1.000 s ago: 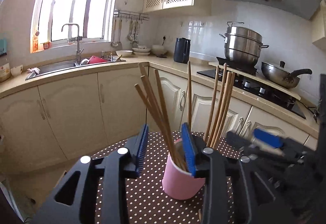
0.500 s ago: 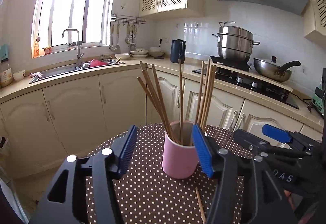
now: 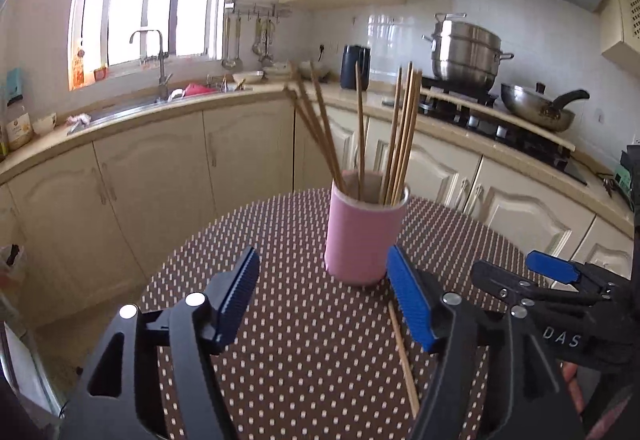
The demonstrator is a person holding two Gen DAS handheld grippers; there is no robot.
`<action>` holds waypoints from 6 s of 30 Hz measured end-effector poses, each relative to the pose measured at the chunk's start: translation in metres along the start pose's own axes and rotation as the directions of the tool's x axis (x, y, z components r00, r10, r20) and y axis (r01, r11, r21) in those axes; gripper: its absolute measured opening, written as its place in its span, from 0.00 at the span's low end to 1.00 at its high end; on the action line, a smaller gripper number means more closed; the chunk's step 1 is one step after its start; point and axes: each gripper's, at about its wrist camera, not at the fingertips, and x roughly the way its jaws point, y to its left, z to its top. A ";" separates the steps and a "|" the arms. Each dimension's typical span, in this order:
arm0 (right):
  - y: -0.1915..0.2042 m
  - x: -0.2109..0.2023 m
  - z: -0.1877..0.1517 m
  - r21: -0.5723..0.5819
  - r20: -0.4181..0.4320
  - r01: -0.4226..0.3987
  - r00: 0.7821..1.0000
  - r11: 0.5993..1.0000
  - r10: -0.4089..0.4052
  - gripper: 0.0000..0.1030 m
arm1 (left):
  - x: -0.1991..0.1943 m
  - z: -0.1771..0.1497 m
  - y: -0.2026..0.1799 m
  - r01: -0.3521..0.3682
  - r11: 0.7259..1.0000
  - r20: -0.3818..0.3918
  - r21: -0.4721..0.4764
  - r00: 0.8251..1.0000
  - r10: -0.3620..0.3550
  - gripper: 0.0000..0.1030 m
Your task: Organize utensils
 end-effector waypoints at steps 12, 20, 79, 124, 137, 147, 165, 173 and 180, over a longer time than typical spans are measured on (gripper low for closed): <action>0.010 0.036 -0.043 -0.058 -0.188 0.032 0.981 0.998 -0.042 0.84 | 0.024 -0.052 0.022 -0.040 0.999 -0.183 -0.015 0.982 0.036 0.64; 0.032 0.059 -0.064 -0.146 -0.271 0.028 0.960 0.989 -0.067 0.84 | 0.030 -0.065 0.033 -0.032 0.999 -0.229 -0.043 0.973 0.022 0.64; 0.007 -0.038 0.141 0.021 0.296 -0.025 0.955 0.999 0.018 0.06 | 0.142 0.058 -0.004 0.109 0.987 -0.128 -0.119 0.984 -0.124 0.20; 0.012 0.044 0.074 -0.045 0.048 -0.004 0.999 0.999 0.007 0.62 | 0.117 0.050 -0.008 0.042 0.998 -0.104 -0.052 0.993 -0.047 0.37; 0.008 0.000 0.033 -0.033 0.079 -0.071 0.994 0.997 0.073 0.75 | 0.052 0.025 -0.010 0.015 1.000 -0.039 -0.001 0.999 -0.015 0.49; 0.008 -0.030 -0.002 -0.028 0.117 -0.059 0.991 0.998 0.062 0.83 | -0.008 -0.003 -0.017 0.011 1.000 0.039 0.025 0.999 -0.012 0.53; 0.008 -0.079 -0.041 -0.031 0.179 -0.064 0.981 0.997 0.068 0.86 | -0.078 -0.028 -0.026 -0.022 0.999 0.111 0.042 0.994 0.017 0.56; 0.011 -0.103 -0.041 -0.037 0.238 -0.062 0.969 0.997 0.069 0.87 | -0.102 -0.022 -0.030 -0.035 0.998 0.174 0.060 0.984 0.024 0.60; 0.012 -0.122 -0.039 -0.047 0.284 -0.069 0.956 0.996 0.080 0.89 | -0.120 -0.017 -0.030 -0.048 0.998 0.228 0.052 0.973 0.035 0.69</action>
